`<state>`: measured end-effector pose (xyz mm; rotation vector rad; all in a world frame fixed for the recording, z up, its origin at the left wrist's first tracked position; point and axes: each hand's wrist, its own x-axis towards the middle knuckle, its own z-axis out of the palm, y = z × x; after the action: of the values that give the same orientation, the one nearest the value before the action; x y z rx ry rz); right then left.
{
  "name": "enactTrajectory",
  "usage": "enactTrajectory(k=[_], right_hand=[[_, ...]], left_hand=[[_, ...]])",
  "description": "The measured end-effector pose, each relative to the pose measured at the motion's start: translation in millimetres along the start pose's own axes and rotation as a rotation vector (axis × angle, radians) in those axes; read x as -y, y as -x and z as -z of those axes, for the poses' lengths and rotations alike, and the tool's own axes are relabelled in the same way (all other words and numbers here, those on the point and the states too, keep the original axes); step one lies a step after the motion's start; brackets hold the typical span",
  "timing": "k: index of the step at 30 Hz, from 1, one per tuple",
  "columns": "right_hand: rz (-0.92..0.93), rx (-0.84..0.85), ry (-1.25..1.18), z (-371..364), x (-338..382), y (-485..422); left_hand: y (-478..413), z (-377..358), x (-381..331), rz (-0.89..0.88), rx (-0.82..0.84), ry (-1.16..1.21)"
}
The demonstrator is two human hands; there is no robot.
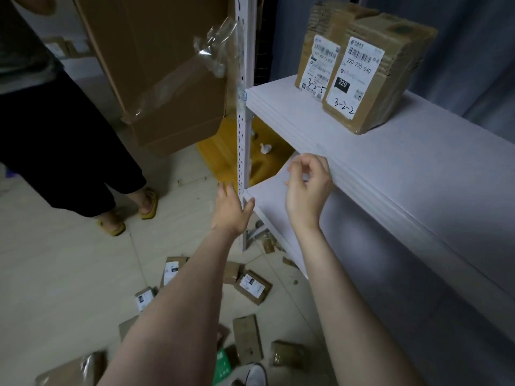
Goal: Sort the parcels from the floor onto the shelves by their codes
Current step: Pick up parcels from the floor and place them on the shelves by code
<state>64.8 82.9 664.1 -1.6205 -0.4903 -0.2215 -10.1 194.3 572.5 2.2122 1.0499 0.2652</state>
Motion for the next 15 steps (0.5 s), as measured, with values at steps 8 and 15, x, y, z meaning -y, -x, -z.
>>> enactTrajectory(k=[8,15], right_hand=[[-0.130,0.127,0.152,-23,-15,110],[-0.324,0.202,0.366,-24,-52,216]], left_hand=[[74,22,84,0.045,0.130,-0.063],[143,32,182,0.115,0.263,-0.172]])
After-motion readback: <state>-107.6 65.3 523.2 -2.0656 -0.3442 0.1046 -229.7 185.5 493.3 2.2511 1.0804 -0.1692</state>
